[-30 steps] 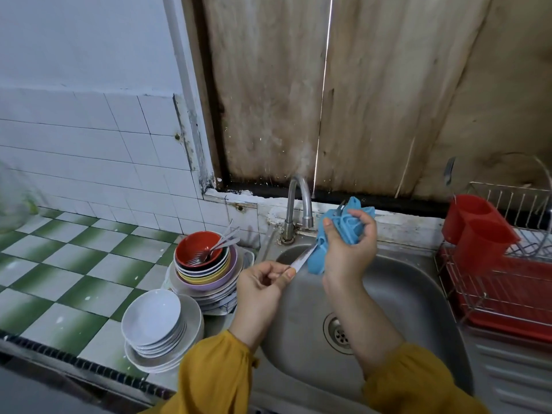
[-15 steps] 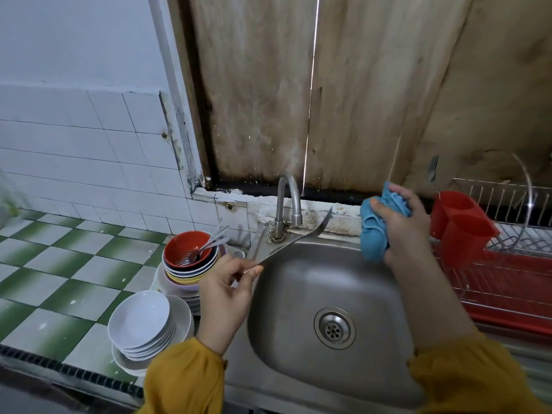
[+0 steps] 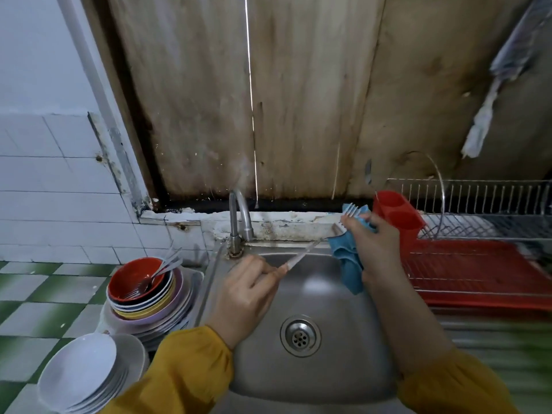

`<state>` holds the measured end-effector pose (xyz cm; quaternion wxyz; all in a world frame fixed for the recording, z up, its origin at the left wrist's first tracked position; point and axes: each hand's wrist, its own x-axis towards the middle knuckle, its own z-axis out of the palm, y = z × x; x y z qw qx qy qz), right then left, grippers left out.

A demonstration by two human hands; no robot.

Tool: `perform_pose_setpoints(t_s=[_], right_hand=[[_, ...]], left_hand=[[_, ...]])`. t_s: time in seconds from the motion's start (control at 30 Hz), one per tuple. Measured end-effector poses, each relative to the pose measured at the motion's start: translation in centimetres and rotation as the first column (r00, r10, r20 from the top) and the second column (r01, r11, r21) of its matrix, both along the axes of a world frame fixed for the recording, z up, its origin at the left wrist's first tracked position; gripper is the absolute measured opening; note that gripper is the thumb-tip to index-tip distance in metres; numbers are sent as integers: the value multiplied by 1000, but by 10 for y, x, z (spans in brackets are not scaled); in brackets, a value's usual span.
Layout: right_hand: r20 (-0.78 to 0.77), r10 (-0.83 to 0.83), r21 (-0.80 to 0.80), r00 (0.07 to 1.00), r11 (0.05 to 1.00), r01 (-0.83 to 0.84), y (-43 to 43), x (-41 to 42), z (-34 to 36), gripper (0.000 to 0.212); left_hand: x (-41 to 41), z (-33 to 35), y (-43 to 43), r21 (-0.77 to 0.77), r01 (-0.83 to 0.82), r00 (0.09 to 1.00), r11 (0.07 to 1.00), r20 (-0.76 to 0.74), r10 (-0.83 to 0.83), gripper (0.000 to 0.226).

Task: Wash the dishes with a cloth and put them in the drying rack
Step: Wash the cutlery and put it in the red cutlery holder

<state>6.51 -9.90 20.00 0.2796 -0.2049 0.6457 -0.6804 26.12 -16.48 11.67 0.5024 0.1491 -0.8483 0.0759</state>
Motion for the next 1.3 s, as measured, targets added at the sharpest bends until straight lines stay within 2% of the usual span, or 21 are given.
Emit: perform_pose_setpoints(t_s=[0.07,0.17,0.3,0.43,0.6,0.73,0.83,0.93,1.03,1.1,1.3], right_hand=[[-144,-26,-15,989,1000,24,5,-9,10,10],[-354,-21,-66,935,998,-2,8,-29,31,20],[-717,-22,-25,697,1000,7,4,-58,70,22],[-860,-21,9,510,998,56,-8,-90,103,17],[-913,26,114,407,974,194,-35,-133,128,10],[-934,171,266,315,919,291,-57,-154,132,25],[-896,332,424,295,837,346,-68,-162,130,29],[-836,512,544,200,719,433,-77,-160,125,26],[-777,625,565,73,642,518,-88,-155,120,28],[-738,674,566,19,604,561,-98,-150,115,27],[-700,714,563,-9,560,608,-109,-144,102,25]], left_hand=[[-15,-2,-2,112,18,998,994,56,-25,17],[-45,3,-7,304,-60,977,951,213,-7,40],[-94,23,-13,355,-141,889,924,455,-39,63],[-144,46,-23,373,-156,856,915,513,-63,76],[-199,67,-34,482,-199,808,853,574,-136,90],[-228,68,-34,461,-225,759,858,635,-142,88],[-238,63,-34,454,-265,703,850,695,-153,90],[-239,57,-37,465,-275,679,842,714,-172,90],[-240,56,-39,459,-273,678,846,715,-169,89],[-240,58,-39,457,-280,674,844,720,-166,90],[-240,57,-40,446,-294,668,846,728,-152,90]])
